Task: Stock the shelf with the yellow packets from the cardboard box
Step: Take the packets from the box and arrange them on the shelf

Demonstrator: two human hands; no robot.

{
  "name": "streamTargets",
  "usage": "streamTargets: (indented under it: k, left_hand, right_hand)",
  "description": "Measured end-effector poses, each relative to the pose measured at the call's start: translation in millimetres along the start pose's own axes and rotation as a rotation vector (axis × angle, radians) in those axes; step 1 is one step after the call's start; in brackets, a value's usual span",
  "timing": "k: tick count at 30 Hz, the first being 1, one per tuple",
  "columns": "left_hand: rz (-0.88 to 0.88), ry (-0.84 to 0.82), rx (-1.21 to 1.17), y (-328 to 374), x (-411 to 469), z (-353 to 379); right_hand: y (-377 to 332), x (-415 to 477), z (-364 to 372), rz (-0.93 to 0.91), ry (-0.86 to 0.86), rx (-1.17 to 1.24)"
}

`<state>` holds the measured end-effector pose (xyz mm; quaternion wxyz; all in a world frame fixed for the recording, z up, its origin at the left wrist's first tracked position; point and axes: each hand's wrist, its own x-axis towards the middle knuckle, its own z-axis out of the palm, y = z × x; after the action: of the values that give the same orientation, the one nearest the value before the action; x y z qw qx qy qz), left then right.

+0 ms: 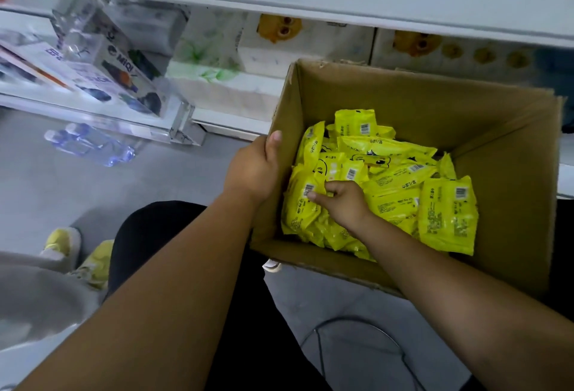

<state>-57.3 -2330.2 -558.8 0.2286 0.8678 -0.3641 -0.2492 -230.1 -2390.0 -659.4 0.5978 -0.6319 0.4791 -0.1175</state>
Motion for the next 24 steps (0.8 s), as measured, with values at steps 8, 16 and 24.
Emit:
streamTargets:
  k: [8, 16, 24]
  left_hand:
    - [-0.074, 0.002, 0.019, 12, -20, 3]
    - [0.134, 0.133, -0.475, 96, -116, 20]
    - [-0.185, -0.531, -1.457, 127, -185, 56]
  right_hand:
    - [-36, -36, -79, 0.010, 0.122, 0.261]
    - [-86, -123, -167, 0.030, 0.019, 0.383]
    - [-62, -188, -175, -0.002, 0.022, 0.826]
